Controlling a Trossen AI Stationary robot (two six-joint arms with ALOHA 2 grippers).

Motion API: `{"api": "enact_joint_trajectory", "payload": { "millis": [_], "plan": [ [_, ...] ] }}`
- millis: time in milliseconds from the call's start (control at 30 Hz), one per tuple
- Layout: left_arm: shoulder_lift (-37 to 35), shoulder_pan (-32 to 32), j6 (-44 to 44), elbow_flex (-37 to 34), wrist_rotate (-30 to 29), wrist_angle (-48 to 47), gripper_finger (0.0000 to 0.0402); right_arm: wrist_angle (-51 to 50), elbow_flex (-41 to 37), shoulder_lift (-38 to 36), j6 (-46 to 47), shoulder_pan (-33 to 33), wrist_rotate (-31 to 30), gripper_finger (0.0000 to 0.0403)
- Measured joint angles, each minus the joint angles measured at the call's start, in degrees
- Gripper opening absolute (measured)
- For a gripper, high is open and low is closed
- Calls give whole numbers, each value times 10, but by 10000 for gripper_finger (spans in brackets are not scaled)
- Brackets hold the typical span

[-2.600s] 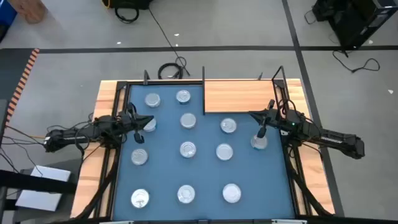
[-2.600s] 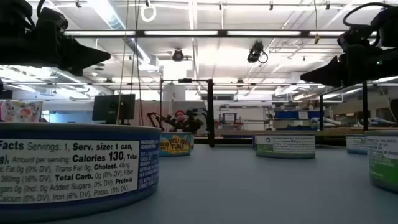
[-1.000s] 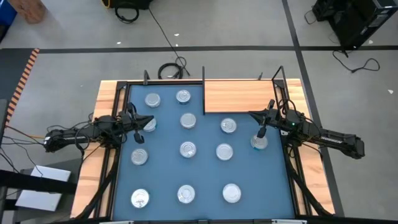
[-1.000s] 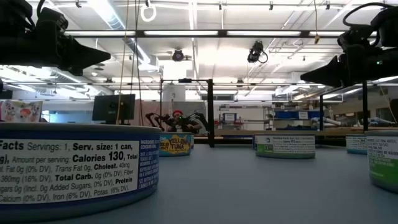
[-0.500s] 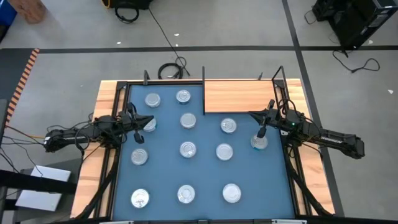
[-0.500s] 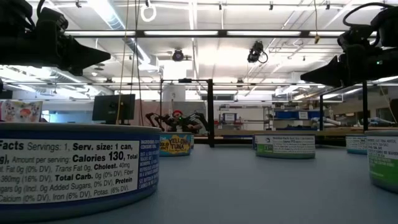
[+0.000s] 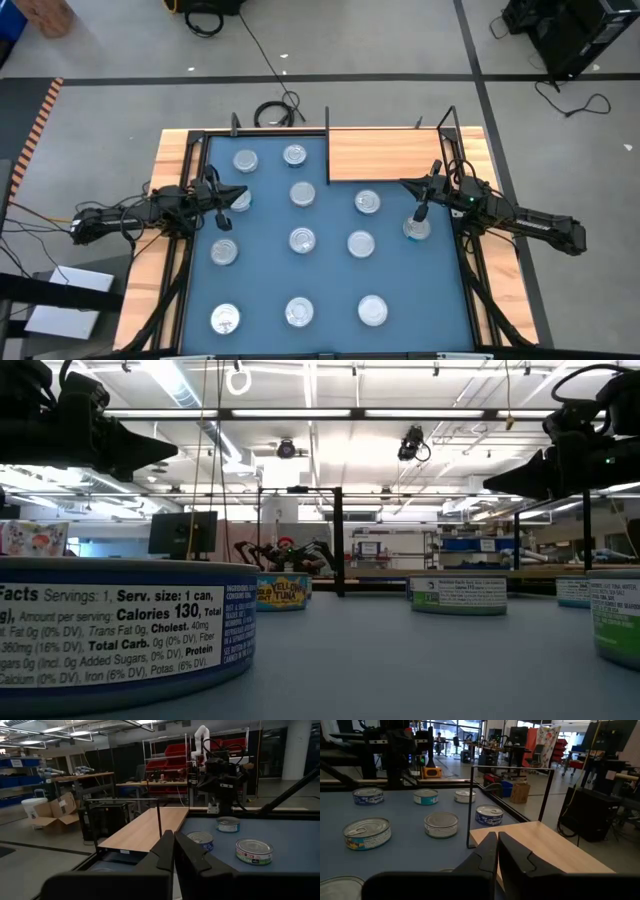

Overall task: Stack canned seafood by type on shelf
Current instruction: Put the center yellow and blue tuna can on the shelf

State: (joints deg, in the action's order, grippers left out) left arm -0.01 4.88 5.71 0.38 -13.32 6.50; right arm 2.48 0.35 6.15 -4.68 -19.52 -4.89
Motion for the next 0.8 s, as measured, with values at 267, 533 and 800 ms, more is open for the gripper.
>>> {"api": "enact_joint_trajectory", "payload": {
  "millis": [267, 533, 800],
  "plan": [
    [0, 0, 0, 0, 0, 0, 17, 0, 0, 0, 0, 0, 0, 29],
    [0, 0, 0, 0, 0, 5, 17, 0, 0, 0, 0, 0, 0, 28],
    [0, 0, 0, 0, 0, 5, 17, 0, 0, 0, 0, 0, 0, 27]
  ]
}}
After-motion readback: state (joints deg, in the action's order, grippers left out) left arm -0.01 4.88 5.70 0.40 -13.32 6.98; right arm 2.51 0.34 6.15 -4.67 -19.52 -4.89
